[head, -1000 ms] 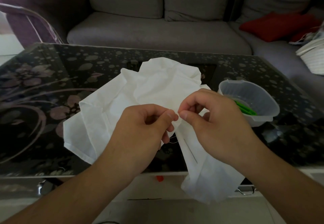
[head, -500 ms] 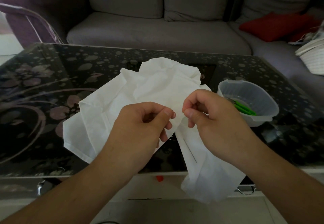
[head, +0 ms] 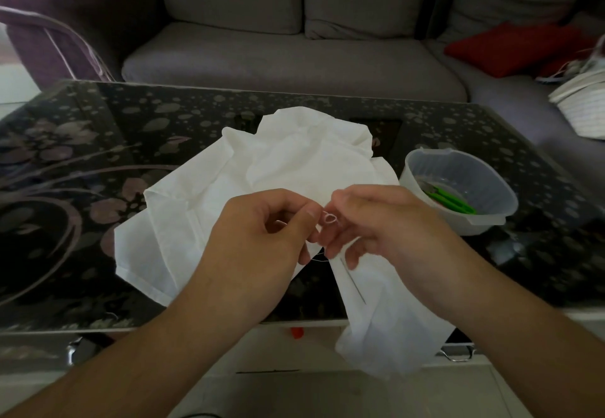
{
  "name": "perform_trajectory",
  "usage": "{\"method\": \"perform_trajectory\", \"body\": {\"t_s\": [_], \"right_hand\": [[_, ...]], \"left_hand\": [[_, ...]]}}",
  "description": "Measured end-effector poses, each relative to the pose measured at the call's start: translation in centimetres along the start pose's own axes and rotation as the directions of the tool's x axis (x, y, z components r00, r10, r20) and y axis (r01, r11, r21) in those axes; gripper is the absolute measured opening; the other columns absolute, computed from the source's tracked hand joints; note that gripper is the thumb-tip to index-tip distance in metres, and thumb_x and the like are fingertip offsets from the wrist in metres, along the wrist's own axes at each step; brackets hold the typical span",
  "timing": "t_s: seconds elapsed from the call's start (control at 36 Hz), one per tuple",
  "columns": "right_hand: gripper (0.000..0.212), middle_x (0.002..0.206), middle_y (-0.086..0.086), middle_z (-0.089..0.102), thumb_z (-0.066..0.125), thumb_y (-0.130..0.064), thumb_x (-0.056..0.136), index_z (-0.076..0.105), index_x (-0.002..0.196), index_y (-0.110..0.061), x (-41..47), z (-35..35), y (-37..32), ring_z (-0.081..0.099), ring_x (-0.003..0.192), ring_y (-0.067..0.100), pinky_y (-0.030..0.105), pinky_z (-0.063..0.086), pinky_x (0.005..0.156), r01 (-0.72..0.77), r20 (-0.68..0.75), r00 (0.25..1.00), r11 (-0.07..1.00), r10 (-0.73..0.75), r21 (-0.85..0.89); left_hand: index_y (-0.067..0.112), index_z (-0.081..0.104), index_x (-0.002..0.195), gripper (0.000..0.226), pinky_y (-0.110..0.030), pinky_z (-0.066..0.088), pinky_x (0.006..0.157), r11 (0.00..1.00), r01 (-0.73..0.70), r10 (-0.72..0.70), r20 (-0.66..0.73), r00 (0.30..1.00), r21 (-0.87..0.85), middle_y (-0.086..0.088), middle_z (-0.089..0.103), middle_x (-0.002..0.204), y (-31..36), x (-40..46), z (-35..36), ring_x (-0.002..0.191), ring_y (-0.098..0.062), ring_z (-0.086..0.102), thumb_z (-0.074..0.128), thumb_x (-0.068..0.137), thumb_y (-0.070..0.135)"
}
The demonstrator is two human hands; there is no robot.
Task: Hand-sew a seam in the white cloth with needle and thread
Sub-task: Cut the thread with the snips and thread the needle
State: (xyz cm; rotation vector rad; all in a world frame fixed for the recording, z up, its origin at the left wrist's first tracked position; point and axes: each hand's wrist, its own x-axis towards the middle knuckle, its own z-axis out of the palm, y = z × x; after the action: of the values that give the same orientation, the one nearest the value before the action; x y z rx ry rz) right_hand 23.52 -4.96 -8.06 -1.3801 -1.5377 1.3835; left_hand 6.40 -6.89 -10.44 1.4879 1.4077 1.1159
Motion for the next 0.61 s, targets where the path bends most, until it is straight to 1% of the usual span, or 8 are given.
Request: {"method": "perform_trajectory", "body": {"t_s": [0.11, 0.19, 0.28, 0.44, 0.61], "right_hand": [[0.032, 0.079, 0.018, 0.073, 0.058, -0.026, 0.103, 0.074, 0.090, -0.001, -0.14, -0.27, 0.17, 0.066, 0.068, 0.032, 0.038, 0.048, 0.057, -0.020, 0.034, 0.999, 1.000, 0.020, -0.005], [0.032, 0.073, 0.018, 0.070, 0.062, -0.026, 0.101, 0.074, 0.081, -0.003, -0.10, -0.62, 0.22, 0.061, 0.061, 0.032, 0.034, 0.045, 0.053, -0.040, 0.026, 0.999, 0.999, 0.040, 0.003], [0.031, 0.070, 0.016, 0.068, 0.062, -0.023, 0.101, 0.074, 0.081, -0.002, -0.15, -0.57, 0.31, 0.057, 0.059, 0.030, 0.032, 0.044, 0.049, -0.047, 0.041, 0.998, 0.999, 0.046, 0.017], [0.026, 0.067, 0.013, 0.063, 0.057, -0.007, 0.100, 0.072, 0.079, -0.003, -0.15, -0.48, 0.36, 0.051, 0.057, 0.026, 0.030, 0.041, 0.046, -0.040, 0.057, 0.998, 0.997, 0.036, 0.059], [0.023, 0.069, 0.016, 0.062, 0.056, -0.004, 0.098, 0.071, 0.081, 0.000, -0.21, -0.58, 0.25, 0.050, 0.060, 0.029, 0.029, 0.042, 0.046, -0.036, 0.066, 0.997, 0.997, 0.032, 0.068]], "left_hand": [[0.032, 0.074, 0.079, 0.026, -0.009, 0.047, 0.056, 0.999, -0.025, 0.025, 0.010, 1.000, 0.034, 0.013, 0.069, 0.064, 0.04, -0.09, 0.17, 0.054, -0.003, 0.063, 0.062, 0.101, 0.026], [0.033, 0.074, 0.081, 0.023, -0.008, 0.047, 0.056, 0.998, -0.030, 0.030, 0.015, 0.999, 0.047, 0.015, 0.070, 0.064, 0.10, -0.12, 0.34, 0.055, -0.002, 0.064, 0.064, 0.101, 0.027], [0.033, 0.075, 0.082, 0.022, -0.007, 0.047, 0.056, 0.998, -0.029, 0.029, 0.014, 1.000, 0.057, 0.017, 0.070, 0.065, 0.10, -0.18, 0.31, 0.058, -0.001, 0.065, 0.064, 0.100, 0.028], [0.033, 0.076, 0.084, 0.020, -0.008, 0.047, 0.057, 0.999, -0.031, 0.031, 0.002, 1.000, 0.042, 0.016, 0.070, 0.066, 0.15, -0.19, 0.29, 0.059, -0.001, 0.065, 0.065, 0.099, 0.026], [0.031, 0.077, 0.083, 0.020, -0.009, 0.047, 0.056, 0.999, -0.028, 0.029, -0.015, 0.999, 0.032, 0.014, 0.071, 0.066, 0.10, -0.08, 0.10, 0.058, -0.002, 0.066, 0.066, 0.098, 0.023]]}}
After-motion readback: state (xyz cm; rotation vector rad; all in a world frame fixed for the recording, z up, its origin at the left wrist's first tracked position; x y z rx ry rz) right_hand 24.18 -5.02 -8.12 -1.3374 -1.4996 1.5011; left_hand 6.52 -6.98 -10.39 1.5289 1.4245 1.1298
